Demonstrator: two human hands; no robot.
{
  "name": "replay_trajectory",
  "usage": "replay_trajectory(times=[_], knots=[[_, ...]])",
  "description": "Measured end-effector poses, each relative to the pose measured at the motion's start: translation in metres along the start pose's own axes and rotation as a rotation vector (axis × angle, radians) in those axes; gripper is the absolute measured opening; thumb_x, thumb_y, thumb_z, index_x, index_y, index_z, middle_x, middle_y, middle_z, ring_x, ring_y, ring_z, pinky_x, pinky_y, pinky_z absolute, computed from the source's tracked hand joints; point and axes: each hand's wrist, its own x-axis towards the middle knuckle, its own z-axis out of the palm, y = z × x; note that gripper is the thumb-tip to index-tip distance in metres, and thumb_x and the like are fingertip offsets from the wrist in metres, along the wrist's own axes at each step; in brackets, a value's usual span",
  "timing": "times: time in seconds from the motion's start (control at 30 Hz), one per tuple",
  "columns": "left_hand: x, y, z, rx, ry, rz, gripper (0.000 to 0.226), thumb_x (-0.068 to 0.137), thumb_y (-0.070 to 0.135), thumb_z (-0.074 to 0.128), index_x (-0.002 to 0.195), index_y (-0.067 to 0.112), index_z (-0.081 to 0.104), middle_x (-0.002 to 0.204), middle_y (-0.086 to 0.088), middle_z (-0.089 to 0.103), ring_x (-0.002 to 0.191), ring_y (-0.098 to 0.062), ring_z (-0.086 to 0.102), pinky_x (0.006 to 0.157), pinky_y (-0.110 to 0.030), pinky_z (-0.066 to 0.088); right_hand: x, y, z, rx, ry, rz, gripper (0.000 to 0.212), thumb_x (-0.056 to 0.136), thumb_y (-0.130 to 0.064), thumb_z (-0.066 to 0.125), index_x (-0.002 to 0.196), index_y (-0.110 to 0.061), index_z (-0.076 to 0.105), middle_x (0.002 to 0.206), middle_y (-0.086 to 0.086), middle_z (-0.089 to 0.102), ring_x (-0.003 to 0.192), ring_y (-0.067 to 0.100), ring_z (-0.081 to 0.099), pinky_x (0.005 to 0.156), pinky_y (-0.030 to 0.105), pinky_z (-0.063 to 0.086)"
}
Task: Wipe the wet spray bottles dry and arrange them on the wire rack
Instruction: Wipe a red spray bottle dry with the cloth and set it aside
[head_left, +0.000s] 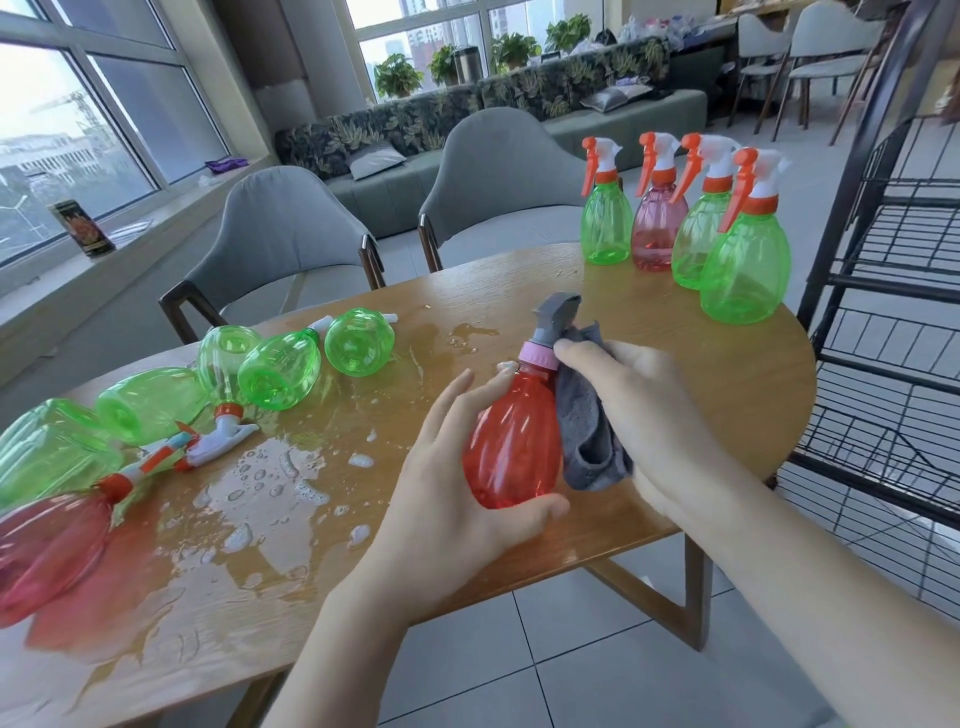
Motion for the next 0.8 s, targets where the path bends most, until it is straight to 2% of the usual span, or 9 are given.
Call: replay_trajectory(times=[0.07, 0.13, 0.33, 0.4, 0.5, 0.6, 0.67, 0.73, 0.8], knots=[[-0.003, 0.003, -0.003, -0.185, -0.082, -0.022, 0.079, 0.085, 0.043, 0.087, 0.151, 0.055, 0.044, 0.151, 0.011, 0.056, 0.140, -0.018, 0.059, 0.112, -0.048, 0.053, -0.004, -0.004, 0.001, 0.001, -0.027, -0.004, 0.040, 0.089, -0.040, 0.079, 0.099, -0.002, 0.075, 0.094, 0.021, 0.077, 0.087, 0.036, 0.076, 0.084, 0.051, 0.062], [-0.005, 0.005, -0.002, -0.212, -0.077, -0.019, 0.075, 0.090, 0.033, 0.082, 0.153, 0.050, 0.045, 0.147, 0.006, 0.060, 0.133, -0.021, 0.063, 0.106, -0.050, 0.057, -0.005, -0.007, 0.003, -0.033, -0.022, -0.027, 0.042, 0.084, -0.045, 0.082, 0.094, -0.005, 0.076, 0.087, 0.015, 0.078, 0.081, 0.029, 0.077, 0.078, 0.044, 0.062], [-0.009, 0.015, 0.022, 0.212, 0.099, 0.094, 0.091, 0.088, 0.034, 0.075, 0.159, 0.059, 0.024, 0.160, 0.014, 0.035, 0.146, -0.016, 0.043, 0.108, -0.036, 0.050, 0.002, 0.001, 0.009, -0.149, 0.092, -0.134, 0.053, 0.067, -0.061, 0.084, 0.083, -0.011, 0.073, 0.073, 0.007, 0.072, 0.069, 0.025, 0.070, 0.073, 0.058, 0.058], [-0.011, 0.018, 0.033, 0.345, 0.192, 0.089, 0.103, 0.086, 0.032, 0.081, 0.162, 0.054, 0.015, 0.161, 0.010, 0.034, 0.143, -0.022, 0.042, 0.101, -0.036, 0.050, 0.005, 0.005, 0.009, -0.114, 0.087, -0.133, 0.048, 0.068, -0.056, 0.085, 0.085, -0.012, 0.075, 0.078, 0.005, 0.077, 0.074, 0.026, 0.075, 0.076, 0.057, 0.060], [-0.008, 0.019, 0.036, 0.354, 0.228, 0.030, 0.116, 0.079, 0.037, 0.092, 0.162, 0.049, 0.013, 0.162, 0.016, 0.037, 0.146, -0.017, 0.039, 0.109, -0.030, 0.041, 0.007, 0.006, 0.008, -0.057, 0.081, -0.114, 0.033, 0.077, -0.042, 0.089, 0.085, -0.012, 0.077, 0.081, 0.009, 0.078, 0.079, 0.031, 0.077, 0.079, 0.053, 0.063], [-0.005, 0.019, 0.026, 0.147, 0.154, -0.063, 0.108, 0.074, 0.059, 0.092, 0.155, 0.057, 0.021, 0.151, 0.041, 0.034, 0.145, 0.001, 0.041, 0.117, -0.026, 0.039, 0.013, 0.003, 0.001, -0.005, 0.008, -0.070, 0.023, 0.080, -0.031, 0.088, 0.087, -0.011, 0.077, 0.083, 0.008, 0.078, 0.076, 0.024, 0.076, 0.073, 0.039, 0.059], [-0.004, 0.016, 0.014, -0.082, 0.102, -0.125, 0.095, 0.075, 0.066, 0.088, 0.152, 0.058, 0.033, 0.146, 0.036, 0.049, 0.137, 0.002, 0.054, 0.112, -0.036, 0.052, 0.016, 0.000, -0.004, 0.054, -0.089, -0.025, 0.036, 0.072, -0.033, 0.089, 0.093, -0.007, 0.078, 0.090, 0.013, 0.078, 0.080, 0.026, 0.075, 0.078, 0.040, 0.059], [-0.003, 0.015, 0.003, -0.292, 0.015, -0.165, 0.081, 0.081, 0.053, 0.087, 0.150, 0.055, 0.044, 0.144, 0.024, 0.061, 0.132, -0.006, 0.063, 0.109, -0.045, 0.055, 0.018, 0.001, -0.005, 0.051, -0.156, 0.003, 0.050, 0.067, -0.036, 0.090, 0.099, 0.000, 0.076, 0.098, 0.017, 0.078, 0.086, 0.030, 0.075, 0.084, 0.043, 0.059], [-0.001, 0.016, -0.003, -0.410, -0.064, -0.188, 0.075, 0.083, 0.040, 0.086, 0.148, 0.050, 0.049, 0.142, 0.016, 0.065, 0.129, -0.012, 0.067, 0.107, -0.048, 0.057, 0.017, 0.003, -0.002, 0.037, -0.164, -0.012, 0.046, 0.071, -0.035, 0.089, 0.100, -0.001, 0.076, 0.100, 0.017, 0.078, 0.090, 0.032, 0.076, 0.085, 0.044, 0.060]])
